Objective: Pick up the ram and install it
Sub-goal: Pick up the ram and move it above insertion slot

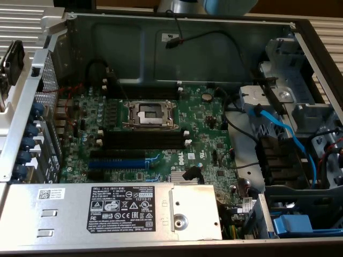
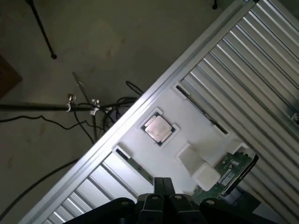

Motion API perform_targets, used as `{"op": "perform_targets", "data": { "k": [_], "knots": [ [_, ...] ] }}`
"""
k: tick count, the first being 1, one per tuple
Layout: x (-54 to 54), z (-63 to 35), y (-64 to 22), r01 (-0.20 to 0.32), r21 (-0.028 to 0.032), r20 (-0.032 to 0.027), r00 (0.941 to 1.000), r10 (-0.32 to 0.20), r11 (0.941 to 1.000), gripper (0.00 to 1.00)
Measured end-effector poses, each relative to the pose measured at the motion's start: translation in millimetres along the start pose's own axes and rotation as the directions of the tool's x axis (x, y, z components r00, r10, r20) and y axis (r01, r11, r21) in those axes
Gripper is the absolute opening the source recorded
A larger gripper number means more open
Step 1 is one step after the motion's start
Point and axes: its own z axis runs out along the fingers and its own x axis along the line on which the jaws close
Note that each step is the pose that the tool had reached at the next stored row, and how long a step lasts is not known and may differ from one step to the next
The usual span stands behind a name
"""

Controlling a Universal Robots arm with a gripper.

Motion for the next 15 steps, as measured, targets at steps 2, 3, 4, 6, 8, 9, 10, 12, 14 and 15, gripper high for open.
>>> {"op": "perform_targets", "data": {
  "k": [2, 3, 4, 6, 8, 9, 10, 12, 14, 15],
  "knots": [
    [0.0, 0.0, 0.0, 0.036, -0.0009, 0.0, 0.9993, -0.036, 0.9993, 0.1],
    [0.0, 0.0, 0.0, 0.055, -0.0014, 0.0001, 0.9985, -0.055, 0.9985, 0.1],
    [0.0, 0.0, 0.0, 0.073, -0.0018, 0.0001, 0.9973, -0.073, 0.9973, 0.1],
    [0.0, -0.1, 0.0, 0.109, -0.0029, 0.0001, 0.994, -0.109, 0.994, 0.1],
    [0.0, 0.0, 0.0, 0.144, -0.0038, 0.0003, 0.9895, -0.144, 0.9895, 0.1],
    [0.0, 0.0, 0.0, 0.164, -0.0043, 0.0004, 0.9865, -0.164, 0.9865, 0.1],
    [0.0, 0.0, 0.0, 0.182, -0.0048, 0.0005, 0.9834, -0.182, 0.9834, 0.1],
    [0.0, 0.0, 0.0, 0.235, -0.0063, 0.0007, 0.9721, -0.235, 0.972, 0.1],
    [0.0, 0.0, 0.0, 0.269, -0.0074, 0.0008, 0.9631, -0.269, 0.9631, 0.1],
    [0.0, 0.0, 0.0, 0.286, -0.0078, 0.001, 0.9582, -0.286, 0.9581, 0.1]
  ]
}}
